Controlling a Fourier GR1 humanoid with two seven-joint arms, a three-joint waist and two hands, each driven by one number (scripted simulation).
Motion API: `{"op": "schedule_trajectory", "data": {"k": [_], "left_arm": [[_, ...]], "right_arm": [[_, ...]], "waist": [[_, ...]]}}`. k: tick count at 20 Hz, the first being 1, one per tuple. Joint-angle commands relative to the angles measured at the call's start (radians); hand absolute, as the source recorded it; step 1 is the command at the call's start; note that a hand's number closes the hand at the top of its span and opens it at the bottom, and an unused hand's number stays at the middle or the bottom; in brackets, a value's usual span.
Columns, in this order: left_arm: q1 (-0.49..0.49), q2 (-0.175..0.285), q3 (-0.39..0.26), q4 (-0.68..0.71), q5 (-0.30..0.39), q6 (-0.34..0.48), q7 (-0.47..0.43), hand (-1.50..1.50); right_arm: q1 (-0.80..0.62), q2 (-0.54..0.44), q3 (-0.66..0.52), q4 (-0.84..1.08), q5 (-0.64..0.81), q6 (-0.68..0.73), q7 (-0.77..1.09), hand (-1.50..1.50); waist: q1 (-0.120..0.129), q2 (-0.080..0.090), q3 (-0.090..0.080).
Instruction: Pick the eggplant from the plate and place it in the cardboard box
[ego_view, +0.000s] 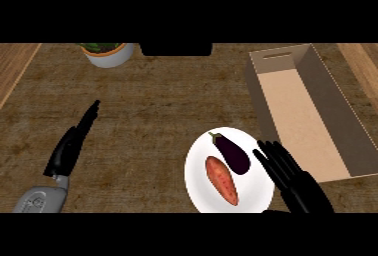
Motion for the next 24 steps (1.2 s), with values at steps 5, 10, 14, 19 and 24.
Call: {"op": "schedule_trajectory", "data": {"k": [5,10,14,19,24], "left_arm": [[-0.05,-0.038,0.024,0.032,-0.042,-0.017,0.019,0.0],[-0.008,-0.034,0.037,-0.005,-0.046,-0.03,0.0,0.0],[-0.001,-0.035,0.035,-0.043,-0.05,-0.046,0.034,0.0],[-0.035,-0.009,0.094,-0.007,-0.022,-0.082,0.028,0.0],[0.022,-0.034,0.065,-0.023,-0.059,-0.057,-0.023,0.0]], "right_arm": [[-0.111,0.089,0.01,0.16,0.092,-0.113,-0.01,-1.5],[-0.167,0.052,-0.022,0.226,0.1,-0.031,0.001,-1.5],[-0.194,0.08,-0.019,0.242,0.104,-0.022,0.02,-1.5],[-0.179,0.102,-0.001,0.228,0.137,-0.03,0.047,-1.5],[-0.281,0.16,-0.017,0.355,0.154,-0.062,0.061,-1.5]], "waist": [[0.003,0.006,0.006],[0.006,0.007,0.006],[0.006,0.006,0.006],[0.003,0.006,0.006],[0.01,0.007,0.006]]}}
